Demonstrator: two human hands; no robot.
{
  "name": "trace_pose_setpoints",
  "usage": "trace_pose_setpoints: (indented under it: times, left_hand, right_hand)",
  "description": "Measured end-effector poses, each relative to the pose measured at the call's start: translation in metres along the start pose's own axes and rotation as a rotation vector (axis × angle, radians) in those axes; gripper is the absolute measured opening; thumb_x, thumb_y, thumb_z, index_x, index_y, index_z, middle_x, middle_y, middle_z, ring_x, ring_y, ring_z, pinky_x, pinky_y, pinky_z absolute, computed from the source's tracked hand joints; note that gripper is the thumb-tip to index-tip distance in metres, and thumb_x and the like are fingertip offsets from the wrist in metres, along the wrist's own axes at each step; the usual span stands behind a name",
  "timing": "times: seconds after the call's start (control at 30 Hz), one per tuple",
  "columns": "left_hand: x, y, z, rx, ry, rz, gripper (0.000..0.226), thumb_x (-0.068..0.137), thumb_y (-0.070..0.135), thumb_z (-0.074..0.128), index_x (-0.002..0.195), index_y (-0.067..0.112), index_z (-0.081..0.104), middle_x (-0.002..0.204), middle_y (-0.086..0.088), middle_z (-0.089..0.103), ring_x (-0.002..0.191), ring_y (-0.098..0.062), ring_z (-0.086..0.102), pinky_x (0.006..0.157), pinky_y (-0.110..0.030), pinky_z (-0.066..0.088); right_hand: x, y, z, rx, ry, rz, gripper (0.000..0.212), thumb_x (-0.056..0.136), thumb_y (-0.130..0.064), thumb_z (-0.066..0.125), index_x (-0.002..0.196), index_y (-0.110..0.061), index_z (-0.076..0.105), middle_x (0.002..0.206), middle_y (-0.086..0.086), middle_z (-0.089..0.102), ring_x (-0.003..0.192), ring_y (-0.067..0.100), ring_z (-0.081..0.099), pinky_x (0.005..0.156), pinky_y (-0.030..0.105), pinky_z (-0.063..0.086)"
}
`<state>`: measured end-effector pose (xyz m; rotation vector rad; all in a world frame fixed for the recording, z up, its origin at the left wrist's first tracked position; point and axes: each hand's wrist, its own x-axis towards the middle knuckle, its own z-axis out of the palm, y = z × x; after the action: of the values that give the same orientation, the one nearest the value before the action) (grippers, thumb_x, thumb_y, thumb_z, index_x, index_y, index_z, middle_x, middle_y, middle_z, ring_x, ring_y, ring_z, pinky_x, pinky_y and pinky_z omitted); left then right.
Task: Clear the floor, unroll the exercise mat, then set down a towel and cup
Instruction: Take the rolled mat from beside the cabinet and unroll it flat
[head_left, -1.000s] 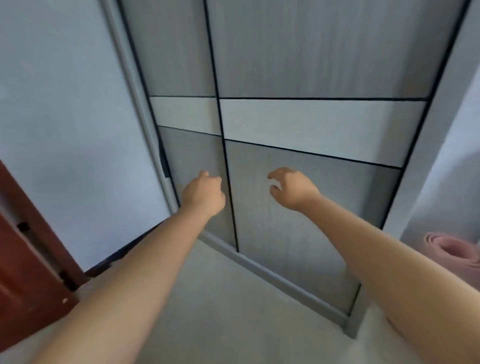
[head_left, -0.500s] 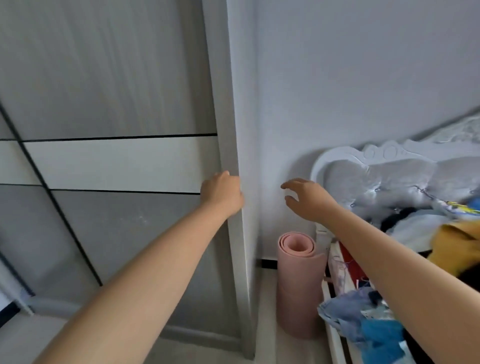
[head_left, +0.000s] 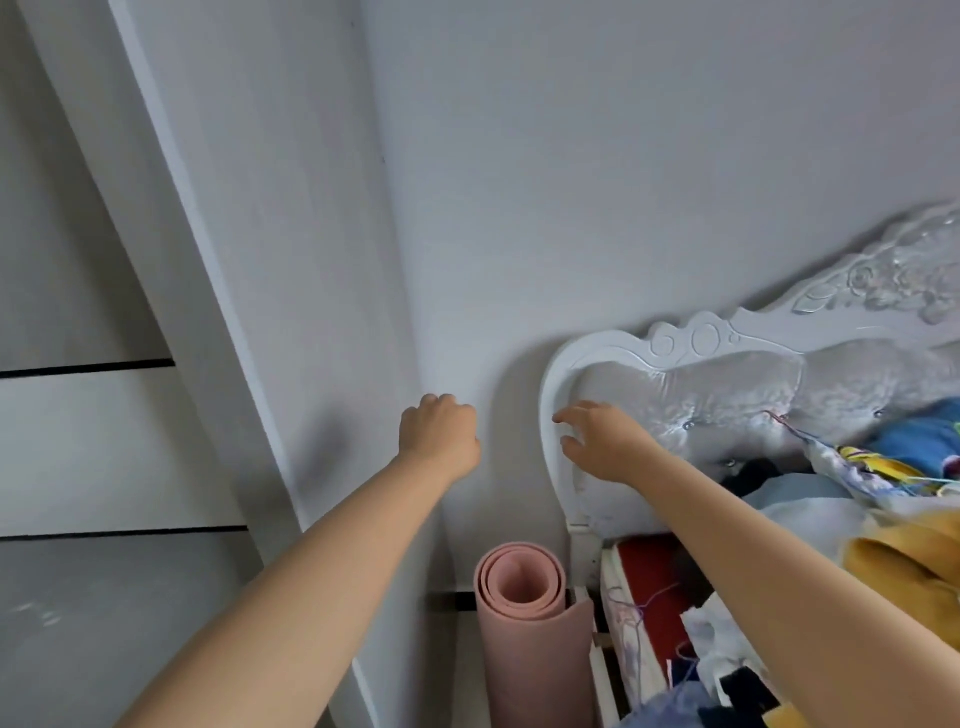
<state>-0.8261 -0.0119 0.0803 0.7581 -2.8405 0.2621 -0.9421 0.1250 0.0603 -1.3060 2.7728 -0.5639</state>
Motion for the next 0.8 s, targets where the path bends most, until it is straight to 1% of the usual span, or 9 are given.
trace_pose_setpoints:
  times: [0.13, 0.3, 0.4, 0.5, 0.57, 0.6, 0.67, 0.73, 0.8]
  left_hand:
    - [0.09, -0.013, 0.035, 0.0, -0.033, 0.021, 0.026, 0.09, 0.015, 0.04, 0.105, 0.004, 0.058, 0.115, -0.012, 0.056, 0.111, -0.03, 0.048, 0.081, -0.033, 0.039]
    - [0.184, -0.024, 0.084, 0.071, -0.095, 0.064, 0.025, 0.09, 0.012, 0.04, 0.106, 0.007, 0.058, 0.115, -0.01, 0.056, 0.111, -0.027, 0.048, 0.074, -0.029, 0.029]
    - [0.227, -0.022, 0.123, 0.063, -0.153, 0.069, 0.025, 0.09, 0.011, 0.039, 0.106, 0.006, 0.058, 0.115, -0.01, 0.056, 0.111, -0.027, 0.048, 0.073, -0.029, 0.029]
    - [0.263, -0.013, 0.172, 0.049, -0.229, 0.068, 0.024, 0.09, 0.011, 0.039, 0.103, 0.006, 0.058, 0.114, -0.01, 0.056, 0.11, -0.027, 0.049, 0.072, -0.03, 0.03]
    - [0.278, -0.006, 0.211, 0.033, -0.307, 0.057, 0.024, 0.09, 0.011, 0.04, 0.104, 0.005, 0.059, 0.114, -0.011, 0.057, 0.111, -0.028, 0.049, 0.072, -0.031, 0.033]
    - [0.283, -0.002, 0.233, 0.034, -0.36, 0.048, 0.026, 0.09, 0.012, 0.041, 0.107, 0.005, 0.059, 0.116, -0.012, 0.057, 0.112, -0.029, 0.049, 0.075, -0.032, 0.037]
    - [0.292, 0.005, 0.278, 0.034, -0.48, 0.024, 0.031, 0.091, 0.015, 0.041, 0.114, 0.005, 0.059, 0.122, -0.013, 0.056, 0.117, -0.031, 0.049, 0.085, -0.036, 0.044]
    - [0.296, 0.009, 0.321, 0.016, -0.59, -0.014, 0.035, 0.092, 0.021, 0.042, 0.119, 0.006, 0.058, 0.126, -0.015, 0.056, 0.12, -0.032, 0.05, 0.092, -0.039, 0.046]
    - [0.295, 0.011, 0.355, -0.016, -0.655, -0.035, 0.035, 0.093, 0.026, 0.042, 0.119, 0.007, 0.057, 0.126, -0.015, 0.056, 0.119, -0.033, 0.051, 0.091, -0.039, 0.046]
  right_hand:
    - [0.086, 0.023, 0.011, 0.004, -0.01, 0.062, 0.042, 0.091, -0.017, 0.043, 0.132, -0.014, 0.046, 0.143, 0.007, 0.043, 0.132, 0.027, 0.036, 0.105, 0.036, 0.035]
    - [0.17, 0.054, 0.026, -0.006, -0.025, 0.098, 0.042, 0.09, -0.016, 0.042, 0.132, -0.015, 0.046, 0.145, 0.004, 0.042, 0.134, 0.026, 0.033, 0.108, 0.039, 0.036]
    - [0.212, 0.082, 0.041, -0.03, -0.069, 0.12, 0.043, 0.09, -0.015, 0.041, 0.133, -0.014, 0.045, 0.144, 0.006, 0.043, 0.134, 0.027, 0.033, 0.107, 0.04, 0.037]
    - [0.256, 0.12, 0.069, 0.019, -0.116, 0.174, 0.042, 0.091, -0.015, 0.04, 0.132, -0.013, 0.046, 0.14, 0.01, 0.047, 0.13, 0.029, 0.039, 0.105, 0.037, 0.037]
    - [0.281, 0.146, 0.102, 0.067, -0.177, 0.21, 0.041, 0.091, -0.015, 0.039, 0.131, -0.013, 0.047, 0.139, 0.011, 0.048, 0.127, 0.029, 0.043, 0.103, 0.035, 0.038]
    - [0.291, 0.159, 0.122, 0.083, -0.235, 0.229, 0.041, 0.091, -0.015, 0.039, 0.132, -0.013, 0.046, 0.139, 0.011, 0.049, 0.126, 0.029, 0.045, 0.102, 0.036, 0.039]
    - [0.304, 0.186, 0.169, 0.12, -0.359, 0.261, 0.041, 0.091, -0.016, 0.039, 0.131, -0.013, 0.047, 0.138, 0.011, 0.05, 0.124, 0.03, 0.047, 0.1, 0.036, 0.04]
    - [0.309, 0.208, 0.217, 0.163, -0.478, 0.313, 0.04, 0.091, -0.017, 0.04, 0.13, -0.012, 0.048, 0.136, 0.013, 0.052, 0.124, 0.03, 0.047, 0.101, 0.035, 0.039]
    - [0.304, 0.222, 0.256, 0.241, -0.562, 0.383, 0.041, 0.092, -0.022, 0.043, 0.131, -0.011, 0.047, 0.137, 0.014, 0.051, 0.125, 0.029, 0.046, 0.102, 0.033, 0.038]
